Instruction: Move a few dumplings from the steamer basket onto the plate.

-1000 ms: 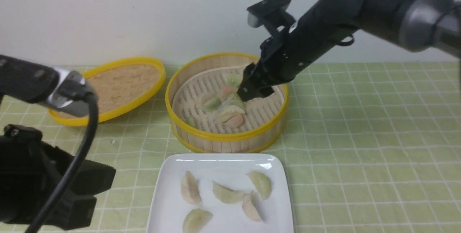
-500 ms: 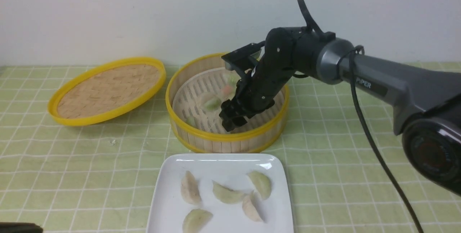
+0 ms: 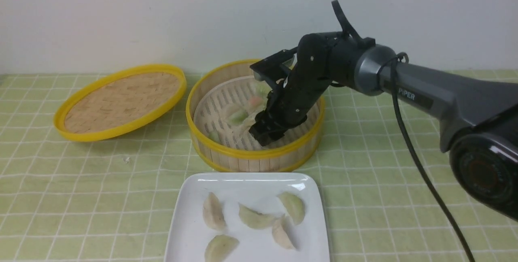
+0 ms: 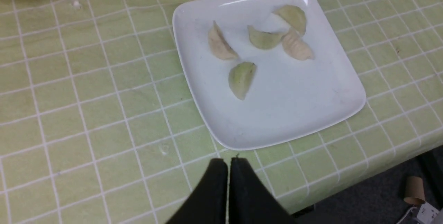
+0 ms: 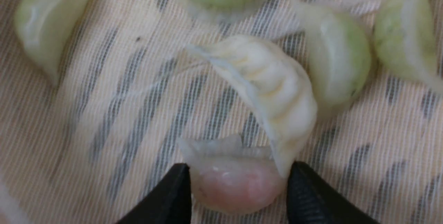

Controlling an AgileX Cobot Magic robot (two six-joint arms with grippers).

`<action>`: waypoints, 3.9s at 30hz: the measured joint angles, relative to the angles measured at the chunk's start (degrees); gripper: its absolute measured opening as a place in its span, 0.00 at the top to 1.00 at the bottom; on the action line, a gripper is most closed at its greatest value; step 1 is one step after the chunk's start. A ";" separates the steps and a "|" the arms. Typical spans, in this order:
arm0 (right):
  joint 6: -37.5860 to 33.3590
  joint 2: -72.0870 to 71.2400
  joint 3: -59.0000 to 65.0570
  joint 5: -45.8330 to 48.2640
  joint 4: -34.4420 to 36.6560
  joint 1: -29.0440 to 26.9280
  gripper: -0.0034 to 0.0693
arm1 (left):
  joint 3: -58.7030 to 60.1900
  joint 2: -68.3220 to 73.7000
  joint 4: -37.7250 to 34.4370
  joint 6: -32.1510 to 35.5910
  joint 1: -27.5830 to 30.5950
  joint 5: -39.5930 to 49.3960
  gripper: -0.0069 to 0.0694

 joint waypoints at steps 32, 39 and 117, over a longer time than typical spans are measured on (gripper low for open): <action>1.73 -25.23 28.04 12.48 4.94 14.80 0.55 | 0.13 0.00 0.06 0.00 0.00 -7.50 0.92; 4.10 -25.23 35.72 4.72 1.03 18.76 0.55 | 0.13 0.00 1.31 0.00 0.00 -8.08 0.92; 9.98 -29.84 34.58 8.17 2.25 7.15 0.63 | 0.18 0.00 7.82 0.00 0.00 -10.91 0.92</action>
